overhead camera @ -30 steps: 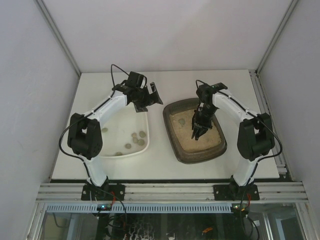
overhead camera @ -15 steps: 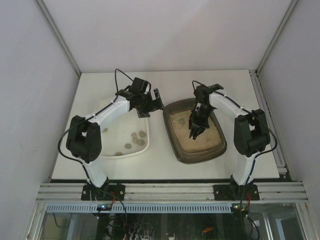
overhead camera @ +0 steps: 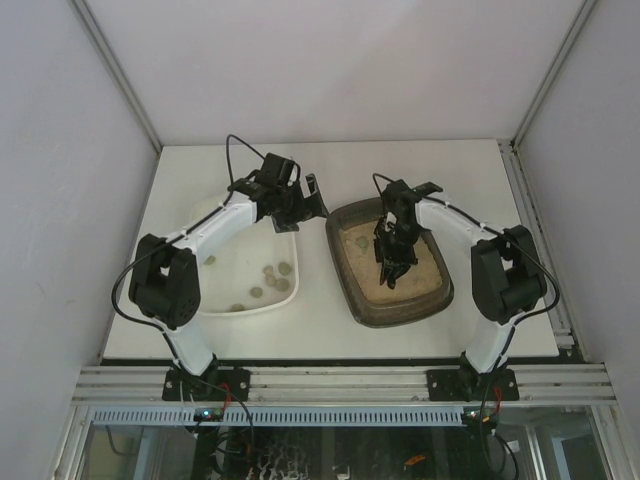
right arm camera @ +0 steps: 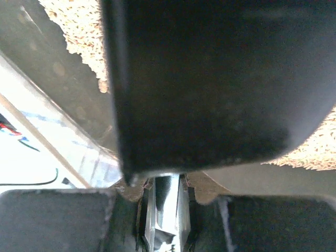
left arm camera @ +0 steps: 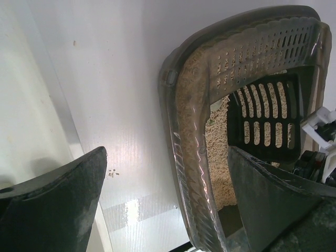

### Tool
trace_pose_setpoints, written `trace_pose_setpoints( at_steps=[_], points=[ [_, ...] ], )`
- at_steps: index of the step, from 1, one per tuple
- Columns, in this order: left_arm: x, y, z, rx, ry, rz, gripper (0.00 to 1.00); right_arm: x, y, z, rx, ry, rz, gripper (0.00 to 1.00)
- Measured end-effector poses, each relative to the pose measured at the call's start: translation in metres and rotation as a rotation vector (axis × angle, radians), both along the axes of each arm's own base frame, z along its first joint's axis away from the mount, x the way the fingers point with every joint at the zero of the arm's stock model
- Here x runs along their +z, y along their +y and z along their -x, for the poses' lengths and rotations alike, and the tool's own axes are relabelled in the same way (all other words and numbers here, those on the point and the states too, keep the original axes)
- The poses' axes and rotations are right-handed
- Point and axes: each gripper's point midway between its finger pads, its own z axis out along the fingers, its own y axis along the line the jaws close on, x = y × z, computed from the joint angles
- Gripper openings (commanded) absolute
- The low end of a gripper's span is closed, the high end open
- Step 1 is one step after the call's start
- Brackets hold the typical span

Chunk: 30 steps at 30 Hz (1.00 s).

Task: Clean the litter box

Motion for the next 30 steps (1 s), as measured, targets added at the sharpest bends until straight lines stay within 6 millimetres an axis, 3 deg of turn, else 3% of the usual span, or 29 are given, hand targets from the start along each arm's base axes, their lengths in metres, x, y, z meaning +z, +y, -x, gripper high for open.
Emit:
trace_pose_setpoints(
  at_steps=[10, 21, 30],
  points=[
    [-0.001, 0.001, 0.001, -0.002, -0.002, 0.0, 1.0, -0.009, 0.0, 0.003, 0.158, -0.148, 0.071, 0.0],
    [-0.003, 0.003, 0.005, -0.014, -0.002, -0.007, 1.0, -0.024, -0.013, -0.001, 0.224, -0.185, 0.179, 0.0],
    [-0.003, 0.002, 0.005, -0.02, -0.002, -0.003, 1.0, -0.022, -0.002, -0.008, 0.249, -0.186, 0.173, 0.0]
  ],
)
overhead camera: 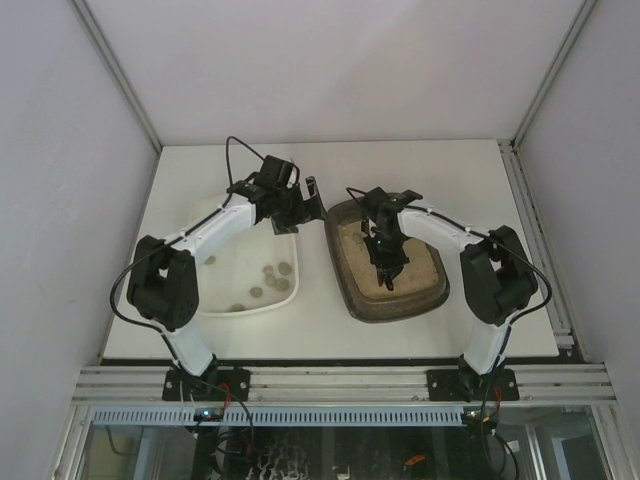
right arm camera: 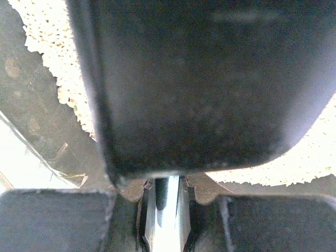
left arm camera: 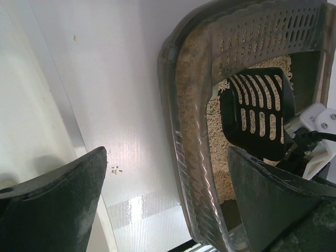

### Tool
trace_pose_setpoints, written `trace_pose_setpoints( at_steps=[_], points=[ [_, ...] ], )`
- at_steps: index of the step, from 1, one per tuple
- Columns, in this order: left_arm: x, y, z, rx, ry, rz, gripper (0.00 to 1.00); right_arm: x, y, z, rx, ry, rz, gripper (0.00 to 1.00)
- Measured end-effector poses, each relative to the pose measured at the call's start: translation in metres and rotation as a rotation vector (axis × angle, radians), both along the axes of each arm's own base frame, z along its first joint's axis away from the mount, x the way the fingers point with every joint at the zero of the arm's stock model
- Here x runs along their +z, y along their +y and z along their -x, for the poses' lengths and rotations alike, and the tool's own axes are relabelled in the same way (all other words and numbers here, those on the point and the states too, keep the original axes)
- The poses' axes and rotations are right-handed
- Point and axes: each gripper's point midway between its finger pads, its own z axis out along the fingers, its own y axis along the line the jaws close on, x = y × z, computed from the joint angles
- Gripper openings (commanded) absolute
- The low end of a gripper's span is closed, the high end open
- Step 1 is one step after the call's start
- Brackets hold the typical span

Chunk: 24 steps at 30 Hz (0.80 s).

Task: Clean the litter box

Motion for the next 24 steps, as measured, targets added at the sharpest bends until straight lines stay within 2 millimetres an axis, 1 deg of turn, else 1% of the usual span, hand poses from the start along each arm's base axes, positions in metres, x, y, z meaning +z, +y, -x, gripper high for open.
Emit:
trace_pose_setpoints(
  at_steps=[10, 19, 24],
  points=[
    [-0.005, 0.003, 0.004, -0.016, 0.005, -0.014, 1.0, -0.002, 0.021, 0.002, 0.049, 0.006, -0.065, 0.0],
    [-0.002, 0.004, 0.004, -0.029, -0.001, -0.005, 1.0, -0.003, 0.041, 0.008, 0.113, 0.005, -0.119, 0.0],
    [-0.002, 0.005, 0.004, -0.031, 0.0, -0.002, 1.0, -0.004, 0.048, 0.001, 0.088, -0.001, -0.191, 0.0]
  ],
)
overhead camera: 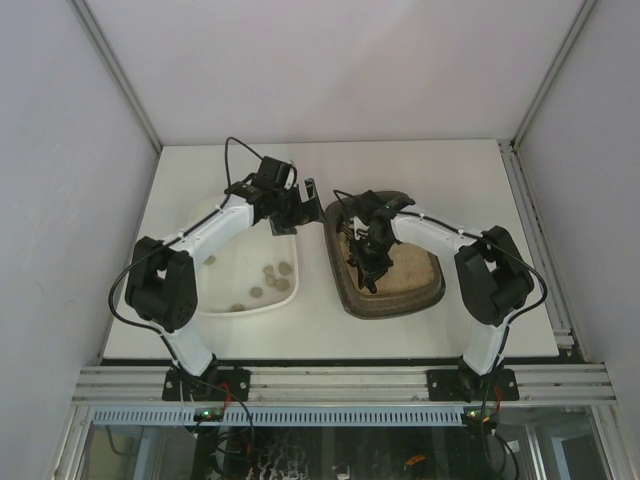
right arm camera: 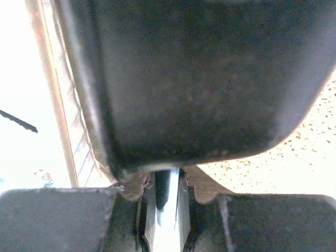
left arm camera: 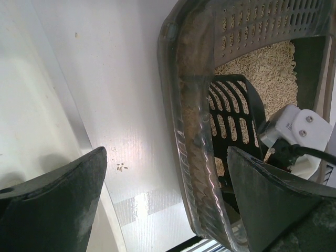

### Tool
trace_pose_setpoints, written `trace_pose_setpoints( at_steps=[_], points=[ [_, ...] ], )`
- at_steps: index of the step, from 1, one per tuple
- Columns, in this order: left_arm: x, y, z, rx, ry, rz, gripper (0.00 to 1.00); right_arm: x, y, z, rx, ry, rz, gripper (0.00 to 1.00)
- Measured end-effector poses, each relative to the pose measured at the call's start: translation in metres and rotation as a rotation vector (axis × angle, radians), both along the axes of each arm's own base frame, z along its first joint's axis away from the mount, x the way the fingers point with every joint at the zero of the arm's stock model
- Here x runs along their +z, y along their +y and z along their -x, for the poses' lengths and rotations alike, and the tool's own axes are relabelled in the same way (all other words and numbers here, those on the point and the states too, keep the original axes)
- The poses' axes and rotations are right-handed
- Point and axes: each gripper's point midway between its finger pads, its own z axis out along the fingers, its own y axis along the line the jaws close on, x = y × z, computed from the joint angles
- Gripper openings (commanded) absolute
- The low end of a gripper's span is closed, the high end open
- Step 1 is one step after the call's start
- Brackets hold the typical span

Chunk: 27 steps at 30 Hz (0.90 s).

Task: Clean the litter box

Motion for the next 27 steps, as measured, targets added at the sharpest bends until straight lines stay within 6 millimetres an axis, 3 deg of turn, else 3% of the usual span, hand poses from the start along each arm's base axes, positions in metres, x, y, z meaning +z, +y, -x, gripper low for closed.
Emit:
trace_pose_setpoints(
  at_steps=[8, 18, 21, 27],
  points=[
    [0.0, 0.004, -0.002, 0.004, -0.001, 0.001, 1.0, 0.012, -0.003, -0.003, -0.137, 0.055, -0.255, 0.0],
    [-0.001, 0.005, 0.002, -0.012, 0.013, -0.002, 1.0, 0.022, 0.009, -0.002, -0.173, 0.091, -0.377, 0.0],
    [-0.002, 0.007, 0.005, -0.026, 0.02, -0.016, 1.0, 0.025, 0.0, 0.0, -0.203, 0.064, -0.392, 0.0],
    [0.001, 0.01, 0.009, -0.059, 0.023, -0.045, 1.0, 0.053, -0.014, 0.0, -0.246, -0.043, -0.438, 0.0]
  ],
)
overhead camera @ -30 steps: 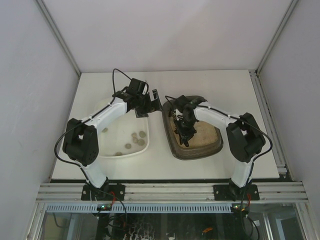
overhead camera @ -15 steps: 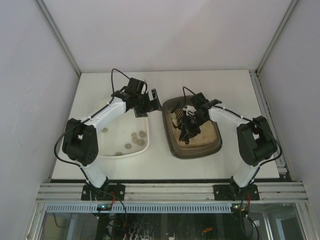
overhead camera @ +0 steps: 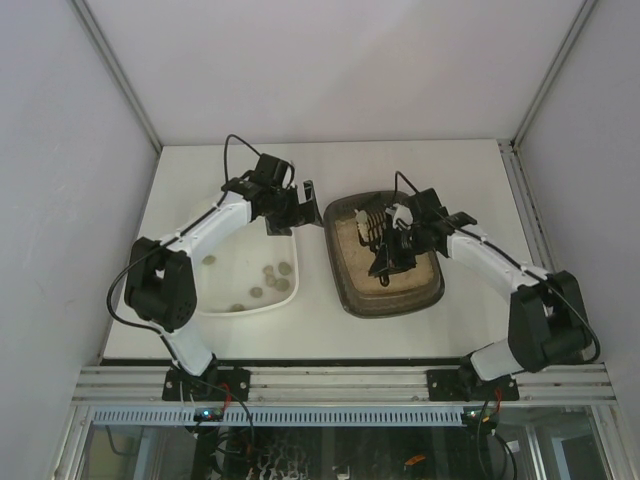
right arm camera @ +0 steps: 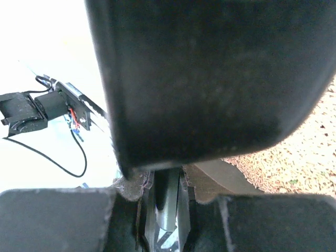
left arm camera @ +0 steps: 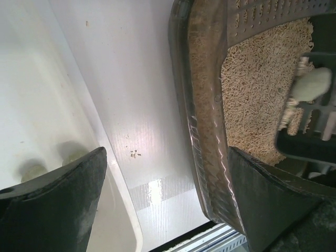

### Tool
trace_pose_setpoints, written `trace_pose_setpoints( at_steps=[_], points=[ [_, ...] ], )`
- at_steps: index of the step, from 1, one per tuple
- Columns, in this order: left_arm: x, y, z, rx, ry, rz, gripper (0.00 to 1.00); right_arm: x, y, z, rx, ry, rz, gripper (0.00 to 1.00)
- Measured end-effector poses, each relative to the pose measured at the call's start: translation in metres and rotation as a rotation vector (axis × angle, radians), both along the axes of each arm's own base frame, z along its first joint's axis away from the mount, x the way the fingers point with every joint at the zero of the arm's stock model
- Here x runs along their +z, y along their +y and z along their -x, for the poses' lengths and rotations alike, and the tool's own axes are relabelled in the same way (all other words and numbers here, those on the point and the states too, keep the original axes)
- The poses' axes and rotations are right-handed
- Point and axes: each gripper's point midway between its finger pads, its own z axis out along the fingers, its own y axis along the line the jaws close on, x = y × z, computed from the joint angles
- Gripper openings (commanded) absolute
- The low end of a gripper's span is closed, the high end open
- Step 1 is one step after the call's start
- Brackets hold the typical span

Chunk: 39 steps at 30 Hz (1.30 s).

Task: Clean the litter box

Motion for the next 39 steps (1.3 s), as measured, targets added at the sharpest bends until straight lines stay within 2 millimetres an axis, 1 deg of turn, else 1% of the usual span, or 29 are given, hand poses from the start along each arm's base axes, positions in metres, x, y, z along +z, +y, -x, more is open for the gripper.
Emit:
trace_pose_setpoints(
  at_steps=[3, 6, 10, 12, 14, 17, 19, 21, 24, 26, 28, 30, 32, 34, 36, 37, 39],
  points=[
    [0.001, 0.005, 0.001, 0.01, -0.003, -0.026, 1.0, 0.01, -0.005, 0.001, -0.027, -0.053, -0.014, 0.0],
    [0.005, 0.016, 0.002, 0.049, -0.03, -0.093, 1.0, 0.013, -0.012, 0.007, -0.062, -0.082, -0.025, 0.0],
    [0.031, 0.032, 0.004, 0.096, -0.119, -0.153, 1.0, 0.01, -0.019, 0.018, -0.104, -0.102, -0.052, 0.0],
    [0.044, 0.043, 0.003, 0.119, -0.166, -0.199, 1.0, 0.005, -0.02, 0.023, -0.127, -0.117, -0.073, 0.0],
    [0.056, 0.054, -0.002, 0.137, -0.202, -0.25, 1.0, 0.004, -0.019, 0.029, -0.145, -0.126, -0.113, 0.0],
    [0.074, 0.071, -0.01, 0.15, -0.26, -0.342, 1.0, 0.005, -0.017, 0.035, -0.18, -0.192, -0.195, 0.0],
    [0.082, 0.081, -0.013, 0.156, -0.292, -0.398, 1.0, 0.008, -0.016, 0.035, -0.199, -0.242, -0.24, 0.0],
    [0.085, 0.095, -0.013, 0.157, -0.308, -0.474, 1.0, 0.009, -0.015, 0.036, -0.213, -0.287, -0.289, 0.0],
    [0.082, 0.116, -0.004, 0.155, -0.317, -0.571, 1.0, 0.016, -0.009, 0.034, -0.225, -0.328, -0.383, 0.0],
    [0.076, 0.129, 0.009, 0.151, -0.314, -0.616, 1.0, 0.021, -0.005, 0.033, -0.236, -0.331, -0.46, 0.0],
    [0.072, 0.141, 0.026, 0.139, -0.314, -0.638, 1.0, 0.023, -0.003, 0.033, -0.26, -0.32, -0.547, 0.0],
    [0.073, 0.15, 0.042, 0.128, -0.336, -0.632, 1.0, 0.021, -0.004, 0.033, -0.292, -0.285, -0.622, 0.0],
    [0.08, 0.158, 0.055, 0.124, -0.372, -0.61, 1.0, 0.023, -0.005, 0.034, -0.317, -0.239, -0.701, 0.0],
    [0.089, 0.169, 0.06, 0.154, -0.399, -0.591, 1.0, 0.031, -0.005, 0.033, -0.324, -0.214, -0.766, 0.0],
    [0.096, 0.179, 0.06, 0.193, -0.41, -0.575, 1.0, 0.037, -0.003, 0.032, -0.32, -0.188, -0.809, 0.0],
    [0.097, 0.184, 0.06, 0.21, -0.411, -0.572, 1.0, 0.041, -0.002, 0.034, -0.311, -0.184, -0.828, 0.0],
    [0.097, 0.186, 0.06, 0.225, -0.405, -0.564, 1.0, 0.053, -0.002, 0.037, -0.282, -0.21, -0.866, 0.0]
  ],
)
